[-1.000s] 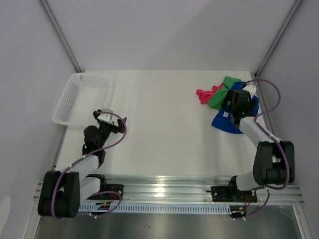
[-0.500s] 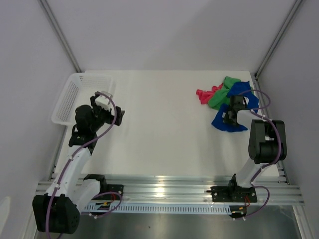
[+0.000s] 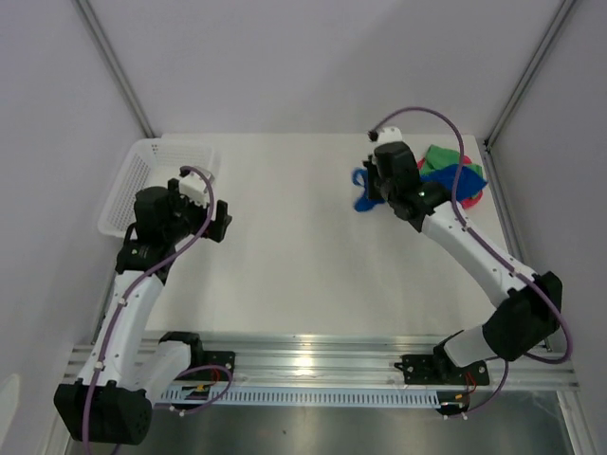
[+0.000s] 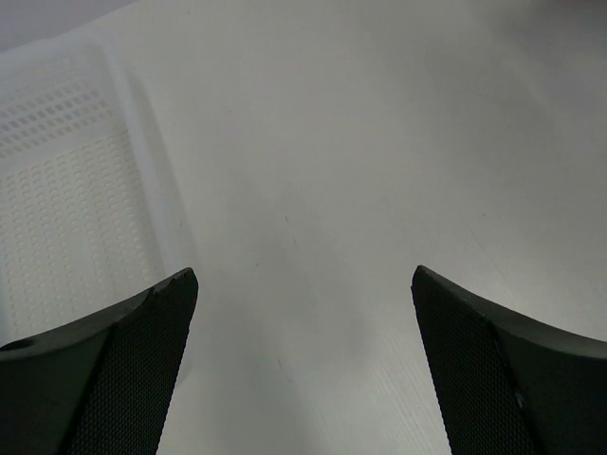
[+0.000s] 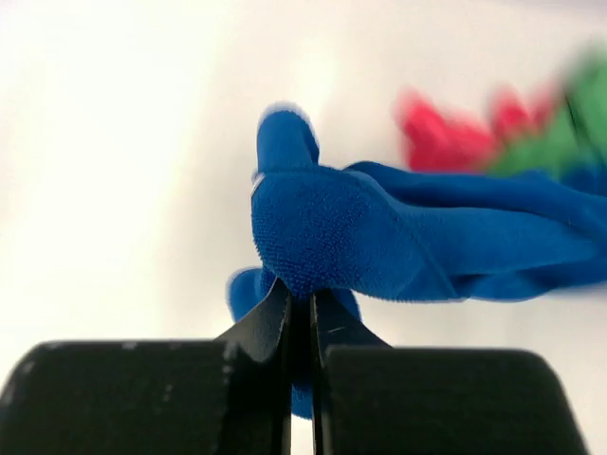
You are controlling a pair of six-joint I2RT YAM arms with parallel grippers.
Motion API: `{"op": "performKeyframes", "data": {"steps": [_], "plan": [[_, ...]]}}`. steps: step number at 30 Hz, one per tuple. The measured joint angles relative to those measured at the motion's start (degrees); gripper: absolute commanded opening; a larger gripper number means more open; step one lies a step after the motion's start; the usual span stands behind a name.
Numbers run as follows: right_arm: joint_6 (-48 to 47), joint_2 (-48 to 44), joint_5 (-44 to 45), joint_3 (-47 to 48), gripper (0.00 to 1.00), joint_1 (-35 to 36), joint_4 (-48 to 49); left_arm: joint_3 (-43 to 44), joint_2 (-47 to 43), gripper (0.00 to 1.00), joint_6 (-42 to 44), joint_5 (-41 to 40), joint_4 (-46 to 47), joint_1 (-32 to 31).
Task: Roll the towels
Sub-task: Move the towel to the center of the board
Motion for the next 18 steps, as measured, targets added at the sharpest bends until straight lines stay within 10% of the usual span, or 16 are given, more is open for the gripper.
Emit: {"op": "performKeyframes", "data": {"steps": [10, 18], "plan": [[-5.9, -0.13, -10.69, 31.61, 0.0, 11.91, 3.56, 10.01, -1.51, 0.98, 1.46, 1.4, -7.54, 0.39], [-3.15, 2.95, -15.37, 20.39, 0.1, 12.0, 9.07, 12.66, -2.93, 0.98, 3.45, 1.27, -10.34, 0.55]]}}
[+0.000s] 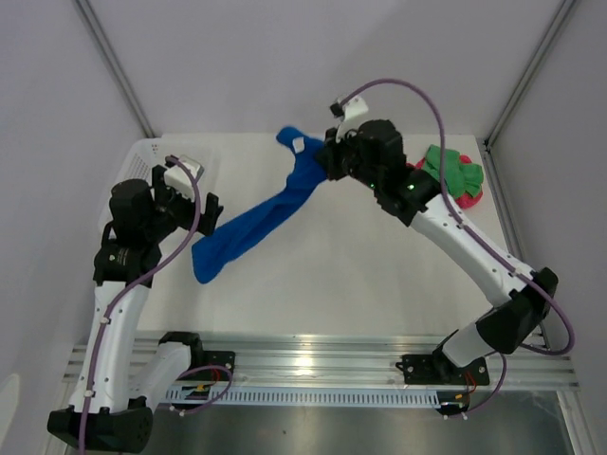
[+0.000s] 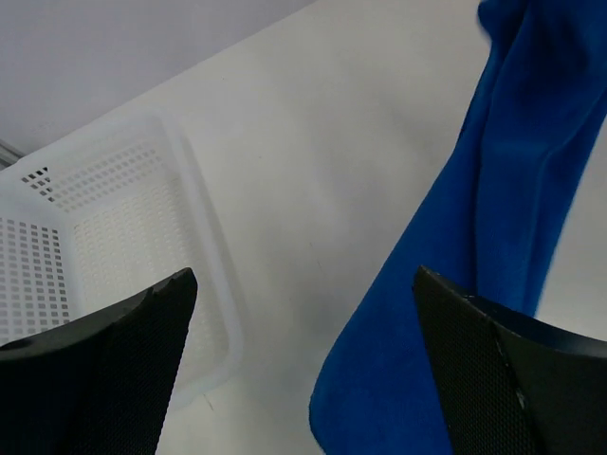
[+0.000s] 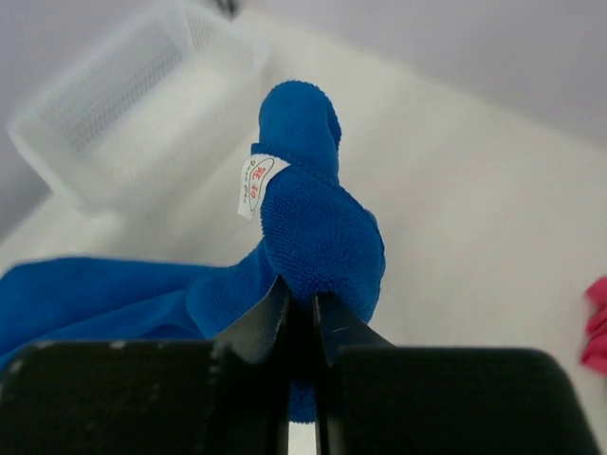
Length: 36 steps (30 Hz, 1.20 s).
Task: Roll the towels
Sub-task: Move the towel to the center of the board, then flatten the towel
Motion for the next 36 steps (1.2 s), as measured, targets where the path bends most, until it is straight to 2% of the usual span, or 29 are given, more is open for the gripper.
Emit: {"op": "performKeyframes", "data": {"steps": [1, 2, 4, 5, 9, 12, 13, 16, 20, 24, 29, 36], "plan": [[1.11, 0.57, -1.4, -3.87, 0.33, -0.07, 0.63, -0.02, 0.13, 0.98, 0.35, 0.02, -0.24, 0.0], [2.45, 1.09, -2.73, -8.35, 0.45, -0.35, 1.75, -0.02, 0.31, 0.98, 0.63, 0.02, -0.28, 0.0], [4.42, 2.73, -4.98, -15.74, 0.67, -0.68, 2.14, -0.44, 0.83, 0.97, 1.11, 0.09, 0.07, 0.0], [5.46, 3.93, -5.42, -19.21, 0.68, -0.98, 1.95, -0.92, 1.33, 0.96, 1.38, 0.22, 0.09, 0.02], [9.44, 5.92, -3.5, -30.6, 0.63, -5.07, -0.63, -2.54, 5.27, 0.89, 2.67, 0.98, -0.22, -0.02], [12.11, 4.61, 1.09, -34.32, 0.52, -10.75, -2.71, -2.8, 10.29, 0.86, 3.39, 1.33, -0.52, -1.16], [12.46, 3.74, 2.97, -34.6, 0.43, -12.46, -3.15, -2.78, 12.22, 0.86, 3.54, 1.16, -0.5, -2.19], [12.26, -0.46, 6.14, -34.58, 0.29, -12.68, -1.62, -2.34, 18.43, 0.85, 3.58, 0.24, -0.13, -6.84], [11.17, -2.03, 5.14, -32.11, 0.31, -7.28, 4.04, 3.5, 29.31, 0.81, 3.04, 0.07, -0.94, -12.61], [11.56, 1.64, 0.35, -30.84, 0.35, -4.74, 10.71, 18.36, 44.52, 0.76, 1.2, 0.44, -2.43, -14.03], [13.9, 6.67, -4.59, -31.8, 0.36, -5.03, 16.02, 33.9, 59.98, 0.75, 0.52, 1.62, -5.22, -14.69], [16.59, 8.39, -8.5, -34.95, 0.39, -5.25, 20.96, 39.04, 70.71, 0.76, 2.86, 4.98, -12.59, -18.56]]}}
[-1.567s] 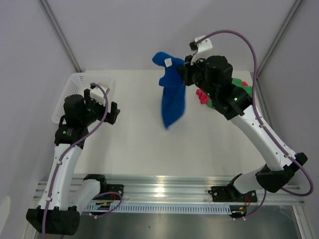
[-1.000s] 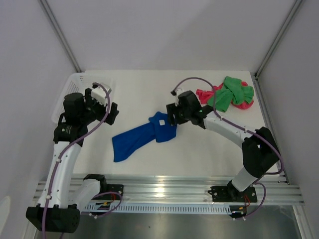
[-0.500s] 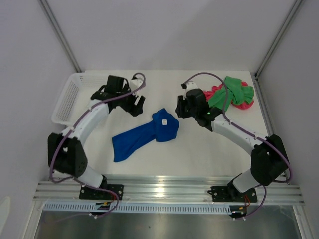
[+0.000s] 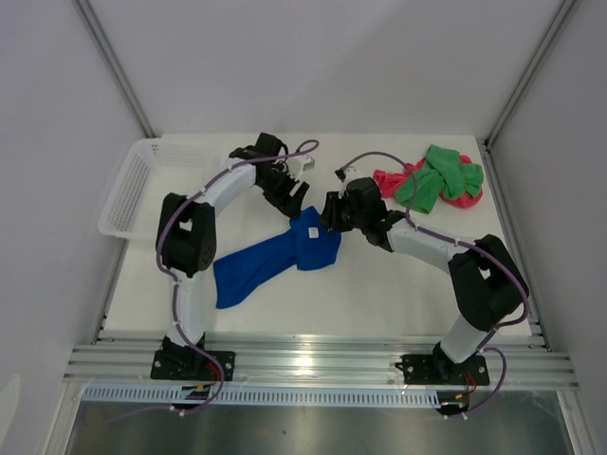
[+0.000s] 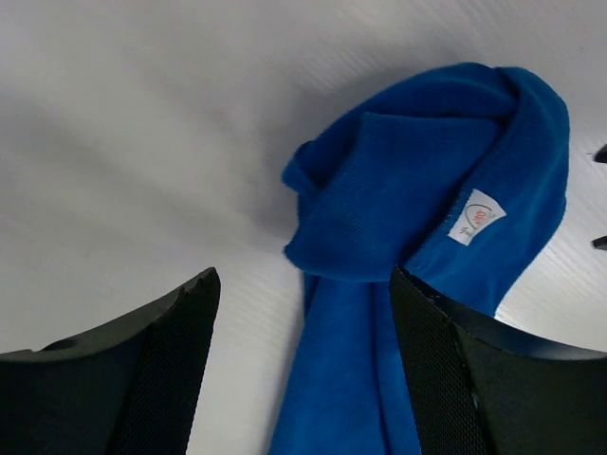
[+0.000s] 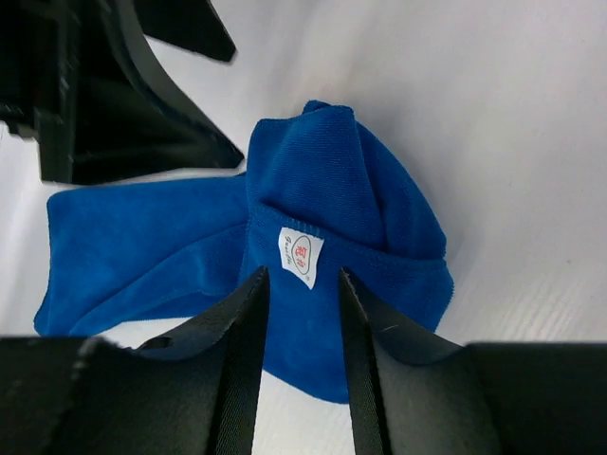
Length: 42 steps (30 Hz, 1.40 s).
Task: Roll the towels
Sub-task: Flatten the towel
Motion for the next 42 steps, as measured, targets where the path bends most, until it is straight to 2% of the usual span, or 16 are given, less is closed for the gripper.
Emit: {"op": "performKeyframes", "data": {"steps": [5, 8, 9, 12, 13, 16, 21, 26, 28, 30, 31, 32, 40, 42], "plan": [[0.22, 2.45, -0.98, -0.02, 0.44, 0.0, 1.79, 3.13, 4.22, 0.74, 1.66, 1.88, -4.48, -1.22], [0.11, 4.59, -1.03, 0.33, 0.49, -0.11, 2.49, 6.08, 7.19, 0.65, 1.86, 2.47, -6.1, -1.14], [0.02, 5.53, -1.09, 0.59, 0.53, -0.33, 2.54, 6.47, 7.76, 0.56, 2.1, 2.51, -6.38, -1.09], [-0.42, 7.89, -1.16, 1.46, 0.6, -0.52, 2.56, 6.71, 8.35, 0.39, 2.16, 2.89, -7.37, -0.98], [-0.7, 8.52, -1.29, 1.79, 0.61, -0.52, 2.56, 6.71, 8.33, 0.24, 2.19, 3.06, -7.54, -0.98], [-1.29, 9.84, -1.53, 2.43, 0.62, -0.52, 2.64, 6.49, 8.31, 0.01, 2.27, 4.35, -7.45, -0.98], [-2.05, 9.94, -1.49, 3.06, 0.6, -0.2, 2.58, 3.26, 7.41, 0.01, 2.14, 7.39, -7.08, -0.98], [-2.8, 10.47, -1.11, 3.26, 0.28, 0.15, 2.56, -2.23, 4.24, 0.01, 1.27, 8.87, -5.14, -0.98], [-2.8, 10.99, -1.03, 3.34, 0.24, 0.17, 2.54, -3.58, 3.13, 0.01, 0.59, 8.85, -4.04, -0.83], [-2.8, 11.61, -1.11, 3.37, 0.13, 0.17, 2.49, -4.46, 2.1, 0.01, -0.09, 8.87, -3.02, -0.66], [-2.73, 11.82, -1.14, 3.37, 0.03, 0.17, 2.45, -4.68, 1.75, 0.01, -0.61, 8.9, -2.51, -0.52], [-2.78, 11.89, -1.09, 3.34, 0.0, 0.17, 2.36, -4.85, 1.53, 0.01, -1.03, 8.92, -2.01, -0.35], [-2.86, 9.88, -0.9, 2.29, 0.0, 0.15, 1.73, -8.72, -0.81, 0.01, -2.58, 8.17, 1.25, 2.23], [-3.04, 8.09, -0.9, 1.38, 0.0, 0.17, 1.62, -8.96, -1.16, 0.13, -2.47, 7.67, 1.64, 2.71]]}}
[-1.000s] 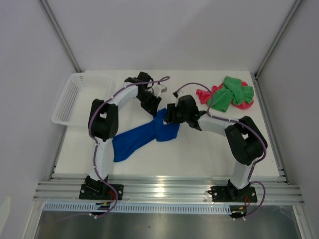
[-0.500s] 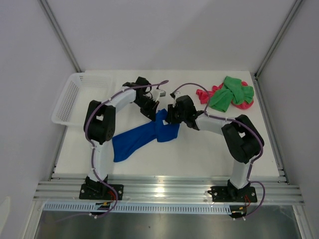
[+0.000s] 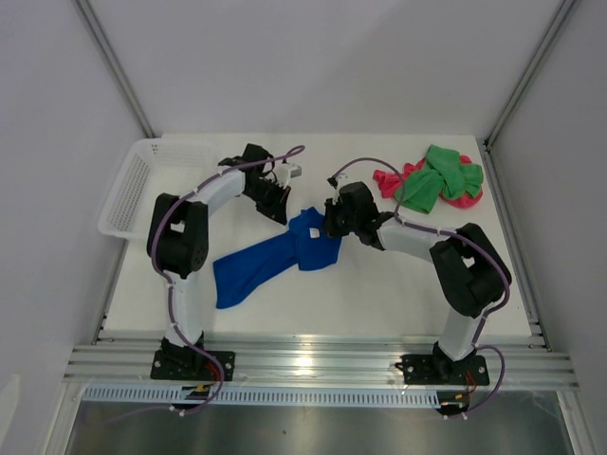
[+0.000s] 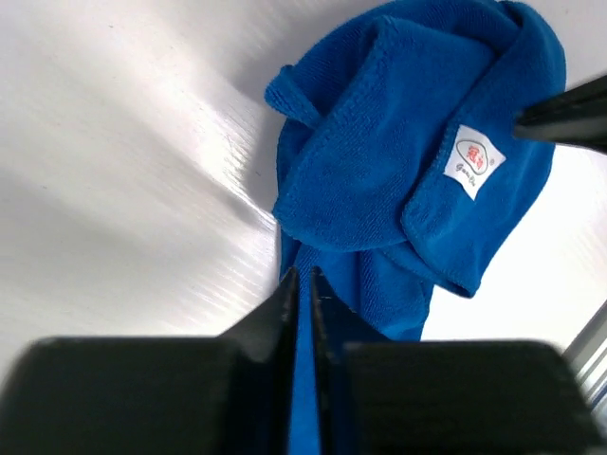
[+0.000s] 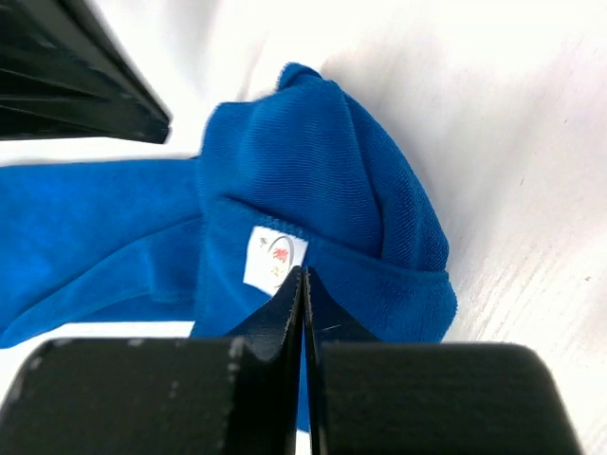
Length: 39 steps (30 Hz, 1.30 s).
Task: Roll the towels
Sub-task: Flatten the towel
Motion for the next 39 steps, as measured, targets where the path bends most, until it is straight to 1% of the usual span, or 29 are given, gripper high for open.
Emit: {"op": "performKeyframes", "data": {"steps": [1, 2, 5, 7, 9, 10, 11, 12, 13, 15, 16, 18, 19, 22, 24, 26, 28, 29, 30, 32, 35, 39], "plan": [[-0.11, -0.79, -0.04, -0.28, 0.0, 0.0, 0.0, 0.02, -0.04, 0.22, 0.11, -0.28, 0.44, 0.09], [-0.2, -1.49, -0.11, -0.44, 0.0, 0.0, 0.0, 0.2, -0.04, 0.36, -0.04, -0.48, 0.5, 0.09], [-0.24, -2.51, -0.17, -0.63, 0.0, 0.0, 0.07, 2.75, 0.85, 0.47, -0.46, -0.81, -0.35, -0.13], [-0.24, -2.6, -0.17, -1.03, 0.0, 0.0, 0.07, 5.46, 2.14, 0.51, -0.83, -0.81, -0.5, -0.31], [-0.26, -2.6, -0.17, -1.86, 0.0, 0.0, 0.02, 7.96, 3.52, 0.6, -0.94, -0.79, -1.16, -0.44], [-0.26, -2.6, -0.15, -2.25, 0.1, 0.0, -0.13, 9.05, 4.26, 0.62, -0.94, -0.81, -1.44, -0.48], [-0.2, -2.6, -0.13, -2.51, 0.18, 0.0, -0.35, 9.97, 5.01, 0.65, -0.9, -0.81, -1.79, -0.52], [-0.2, -2.6, 0.07, -2.58, 0.26, 0.07, -0.59, 10.58, 5.57, 0.65, -0.92, -0.83, -2.1, -0.57], [-0.42, -2.6, 0.48, -2.58, 0.41, 0.17, -0.61, 11.37, 6.25, 0.65, -0.94, -0.87, -2.91, -0.59], [-0.81, -2.58, 1.55, -2.38, 0.49, 0.66, -0.76, 13.88, 8.09, 0.65, -0.96, -0.96, -5.18, -0.68], [-1.16, -2.47, 2.51, -2.05, 0.56, 1.14, -1.09, 15.17, 8.98, 0.65, -0.98, -1.05, -6.25, -0.74], [-1.44, -1.99, 4.79, -1.09, 0.61, 2.32, -1.73, 17.94, 10.75, 0.64, -1.05, -1.11, -8.5, -0.85], [-1.53, -1.62, 5.86, -0.57, 0.67, 2.93, -1.84, 19.1, 11.56, 0.64, -1.11, -1.09, -9.4, -0.9], [-1.25, -0.35, 8.11, 0.17, 0.7, 4.11, -2.08, 20.63, 12.76, 0.64, -1.2, -1.03, -12.09, -1.01], [-1.18, 1.11, 9.2, 0.63, 0.7, 4.61, -2.14, 21.11, 13.33, 0.64, -1.2, -0.98, -13.94, -1.18], [-1.18, 2.99, 10.47, 1.49, 0.68, 5.16, -2.27, 21.4, 13.88, 0.62, -1.25, -0.79, -15.28, -1.42], [-1.16, 4.59, 11.76, 2.47, 0.54, 5.44, -2.27, 21.42, 14.36, 0.62, -1.31, -0.76, -16.26, -1.62], [-1.09, 5.18, 12.59, 3.02, 0.42, 5.53, -2.27, 21.42, 14.6, 0.62, -1.36, -0.76, -16.59, -1.7], [-0.96, 5.62, 13.6, 3.43, 0.16, 5.55, -2.25, 21.42, 14.8, 0.62, -1.38, -0.76, -16.83, -1.73], [-0.09, 5.79, 14.73, 3.5, 0.0, 5.55, -2.16, 21.4, 14.88, 0.62, -1.38, -0.66, -17.27, -1.84], [0.35, 5.6, 15.15, 2.82, 0.0, 5.57, -1.27, 20.98, 14.84, 0.61, -1.4, 0.39, -17.03, -1.84], [-0.9, 3.15, 14.03, -1.42, 0.0, 5.73, 2.14, 18.23, 14.36, 0.61, -1.46, 1.44, -15.39, -1.86]]}}
